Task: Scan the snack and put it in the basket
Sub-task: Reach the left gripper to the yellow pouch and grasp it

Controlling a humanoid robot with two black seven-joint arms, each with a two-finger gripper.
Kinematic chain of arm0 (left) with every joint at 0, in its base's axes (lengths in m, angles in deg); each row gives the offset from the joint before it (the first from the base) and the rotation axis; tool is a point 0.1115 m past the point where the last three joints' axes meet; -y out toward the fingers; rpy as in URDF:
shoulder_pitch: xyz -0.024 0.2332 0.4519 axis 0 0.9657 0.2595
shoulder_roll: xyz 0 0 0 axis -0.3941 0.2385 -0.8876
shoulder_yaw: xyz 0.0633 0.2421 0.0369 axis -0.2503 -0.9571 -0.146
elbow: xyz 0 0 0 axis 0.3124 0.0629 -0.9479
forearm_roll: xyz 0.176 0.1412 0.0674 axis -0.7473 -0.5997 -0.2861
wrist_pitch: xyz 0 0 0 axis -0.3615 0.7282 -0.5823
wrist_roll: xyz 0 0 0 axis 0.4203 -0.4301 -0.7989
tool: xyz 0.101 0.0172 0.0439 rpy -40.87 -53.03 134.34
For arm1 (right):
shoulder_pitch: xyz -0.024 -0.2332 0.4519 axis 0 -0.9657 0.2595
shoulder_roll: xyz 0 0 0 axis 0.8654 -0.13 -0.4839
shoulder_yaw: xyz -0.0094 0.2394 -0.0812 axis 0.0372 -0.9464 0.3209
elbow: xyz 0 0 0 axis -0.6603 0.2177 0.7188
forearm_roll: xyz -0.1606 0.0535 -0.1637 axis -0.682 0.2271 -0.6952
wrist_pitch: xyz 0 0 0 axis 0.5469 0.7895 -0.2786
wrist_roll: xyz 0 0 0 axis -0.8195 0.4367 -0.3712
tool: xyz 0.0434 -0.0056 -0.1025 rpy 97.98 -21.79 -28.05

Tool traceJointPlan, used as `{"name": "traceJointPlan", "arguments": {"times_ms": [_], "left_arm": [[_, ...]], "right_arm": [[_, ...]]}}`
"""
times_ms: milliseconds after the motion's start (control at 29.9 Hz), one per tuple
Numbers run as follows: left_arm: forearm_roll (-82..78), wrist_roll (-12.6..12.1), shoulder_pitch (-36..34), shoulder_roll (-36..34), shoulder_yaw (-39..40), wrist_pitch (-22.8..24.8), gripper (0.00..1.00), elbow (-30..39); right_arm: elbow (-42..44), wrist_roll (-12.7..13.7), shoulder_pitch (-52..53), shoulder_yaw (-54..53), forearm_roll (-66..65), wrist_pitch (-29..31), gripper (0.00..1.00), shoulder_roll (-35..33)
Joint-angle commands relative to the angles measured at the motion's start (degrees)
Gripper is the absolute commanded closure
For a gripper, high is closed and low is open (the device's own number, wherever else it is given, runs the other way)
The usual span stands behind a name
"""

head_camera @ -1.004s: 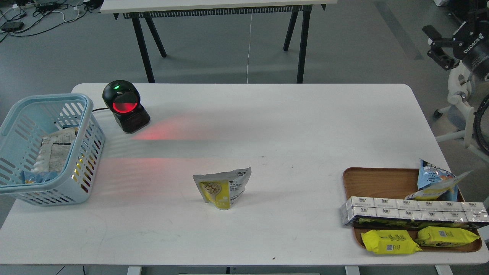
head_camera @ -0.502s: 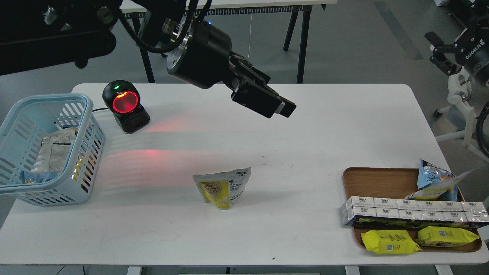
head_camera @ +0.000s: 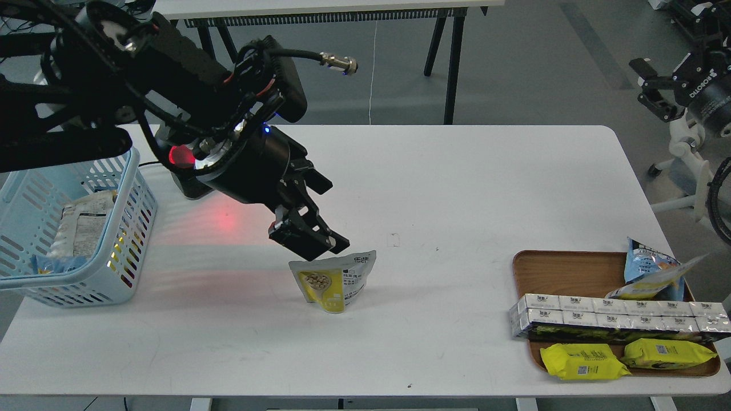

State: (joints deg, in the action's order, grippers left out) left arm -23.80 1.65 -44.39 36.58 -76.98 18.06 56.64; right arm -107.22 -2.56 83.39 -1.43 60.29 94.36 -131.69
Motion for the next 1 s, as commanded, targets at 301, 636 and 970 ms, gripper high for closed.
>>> {"name": "traceJointPlan", "arguments": {"times_ms": [301,636,970], "left_arm": [[-2.74,-0.01,9.05,1.05,0.83,0.01,0.00,-2.09],[-2.65,-0.01,15.99,5.18,2.68,0.01,0.02,-7.19],[-2.74,-0.01,18.72,10.11,2.68,0.01,0.19,-11.67]], "right_arm": [[-0.53,0.00,0.20,-0.05,0.11,0.00,0.01,-0.55],[-0.09,0.00,0.20,-0.05,0.02,0.00,0.01,-0.37],[0.08,0.00,0.03,-0.05,0.02,0.00,0.01,-0.63]]}}
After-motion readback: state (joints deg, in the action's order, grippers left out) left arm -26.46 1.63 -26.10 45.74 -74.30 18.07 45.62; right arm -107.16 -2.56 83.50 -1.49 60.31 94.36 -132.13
